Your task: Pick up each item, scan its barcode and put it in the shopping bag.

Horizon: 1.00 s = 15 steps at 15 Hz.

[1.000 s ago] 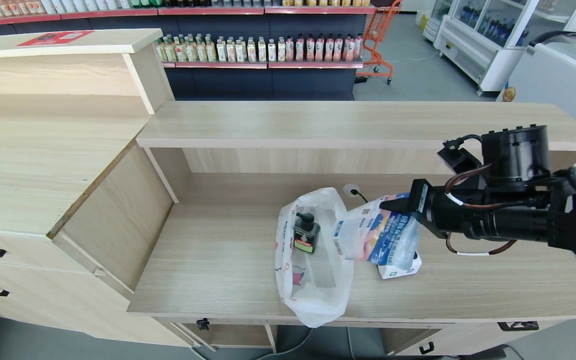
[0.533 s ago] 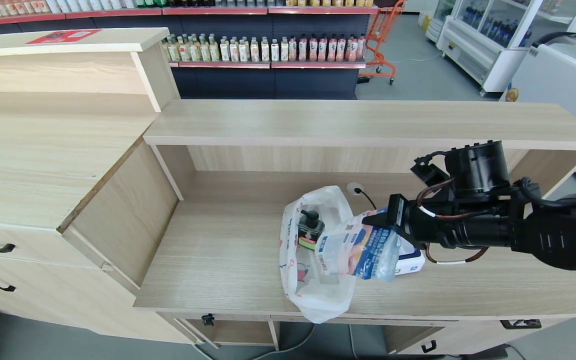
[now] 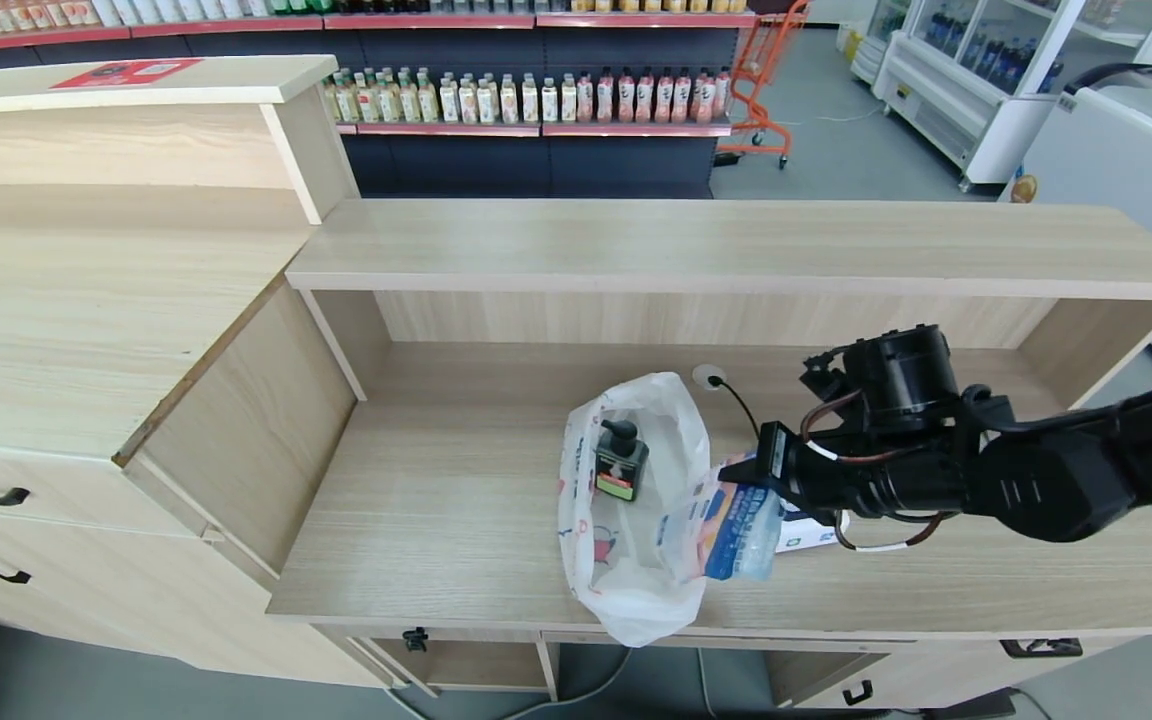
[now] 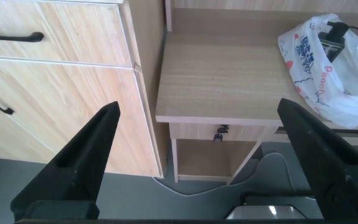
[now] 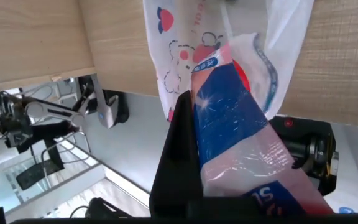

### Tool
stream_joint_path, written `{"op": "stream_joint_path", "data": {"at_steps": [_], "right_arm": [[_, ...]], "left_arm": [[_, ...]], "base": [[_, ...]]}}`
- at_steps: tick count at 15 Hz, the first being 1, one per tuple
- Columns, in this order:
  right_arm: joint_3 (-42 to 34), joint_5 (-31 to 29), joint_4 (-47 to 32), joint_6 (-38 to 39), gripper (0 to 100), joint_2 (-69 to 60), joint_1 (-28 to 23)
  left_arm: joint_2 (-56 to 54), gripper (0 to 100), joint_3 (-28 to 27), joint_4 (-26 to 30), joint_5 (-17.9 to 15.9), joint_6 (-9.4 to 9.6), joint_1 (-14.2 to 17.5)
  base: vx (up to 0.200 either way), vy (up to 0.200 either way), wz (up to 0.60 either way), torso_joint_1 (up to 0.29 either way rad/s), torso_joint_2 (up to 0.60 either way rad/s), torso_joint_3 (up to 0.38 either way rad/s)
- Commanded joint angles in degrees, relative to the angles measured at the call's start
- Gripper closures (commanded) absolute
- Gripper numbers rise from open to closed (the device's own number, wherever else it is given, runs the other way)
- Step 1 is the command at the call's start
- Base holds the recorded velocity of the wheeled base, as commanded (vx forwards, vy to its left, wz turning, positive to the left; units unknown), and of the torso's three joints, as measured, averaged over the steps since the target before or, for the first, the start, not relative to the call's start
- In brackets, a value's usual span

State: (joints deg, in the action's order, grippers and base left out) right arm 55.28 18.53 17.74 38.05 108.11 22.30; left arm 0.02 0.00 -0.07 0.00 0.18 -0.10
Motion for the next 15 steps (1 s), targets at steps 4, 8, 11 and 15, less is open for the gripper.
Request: {"op": "stream_joint_path", "data": {"at_steps": [4,8,11,15], "right_arm": [[8.00,0.02,-0.07,0.01,100,9.40,2.14],[10.55,-5.87,0.02,-0.34,100,14.33,4.51],[10.90,-8.51,0.02,-1.66,100,15.82,4.60],[13.18,-8.42,0.10,-3.07,100,17.23,4.60]], "left_arm": [[0.06,0,0.00,-0.01,0.00,-0.01,0.01],[0.06,0,0.00,-0.01,0.00,-0.01,0.01],[0.06,0,0.00,-0.01,0.00,-0.01,0.01],[0.06,0,0.00,-0.01,0.00,-0.01,0.01]], "base": [[0.000,0.000,0.00,0.000,0.00,0.000],[0.000,0.000,0.00,0.000,0.00,0.000],[0.000,0.000,0.00,0.000,0.00,0.000],[0.000,0.000,0.00,0.000,0.00,0.000]]}}
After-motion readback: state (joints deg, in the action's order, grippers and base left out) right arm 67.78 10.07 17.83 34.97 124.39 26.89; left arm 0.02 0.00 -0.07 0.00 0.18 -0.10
